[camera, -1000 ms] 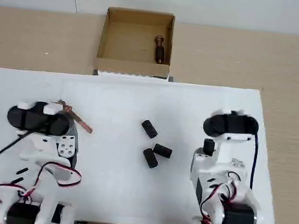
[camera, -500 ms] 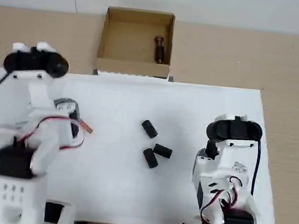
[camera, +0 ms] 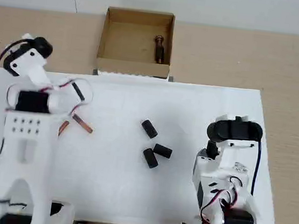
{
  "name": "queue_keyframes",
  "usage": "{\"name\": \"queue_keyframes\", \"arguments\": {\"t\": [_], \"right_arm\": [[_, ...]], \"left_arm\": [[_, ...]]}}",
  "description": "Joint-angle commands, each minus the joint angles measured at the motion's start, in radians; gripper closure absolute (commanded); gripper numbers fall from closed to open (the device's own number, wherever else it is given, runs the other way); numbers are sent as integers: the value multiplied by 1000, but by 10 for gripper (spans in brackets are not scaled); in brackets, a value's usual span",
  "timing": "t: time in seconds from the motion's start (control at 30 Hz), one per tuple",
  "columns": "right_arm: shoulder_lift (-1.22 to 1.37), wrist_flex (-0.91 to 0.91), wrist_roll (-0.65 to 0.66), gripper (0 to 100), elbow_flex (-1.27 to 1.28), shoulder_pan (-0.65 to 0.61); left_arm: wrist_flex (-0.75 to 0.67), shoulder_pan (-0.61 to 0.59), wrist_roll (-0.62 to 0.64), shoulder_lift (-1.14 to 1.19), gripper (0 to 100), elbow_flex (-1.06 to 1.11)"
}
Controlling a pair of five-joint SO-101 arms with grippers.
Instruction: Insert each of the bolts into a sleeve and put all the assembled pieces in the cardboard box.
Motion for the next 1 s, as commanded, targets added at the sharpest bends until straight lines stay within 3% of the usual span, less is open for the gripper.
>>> {"name": "queue_keyframes", "arguments": {"t": [0.0, 0.33, 0.5, 0.67, 0.97], "right_arm": [[-13, -24, 11, 996, -5, 5], [-8, -27, 8, 996, -5, 5], [-8, -28, 8, 996, -5, 5], [-8, -28, 8, 996, -5, 5], [-10, -28, 8, 996, -5, 5]], "left_arm": [[51, -38, 23, 104, 994, -113], [198, -66, 23, 358, 993, -243], [192, -68, 23, 407, 983, -274], [167, -68, 23, 454, 867, -275], [92, -68, 35, 531, 863, -277]]}}
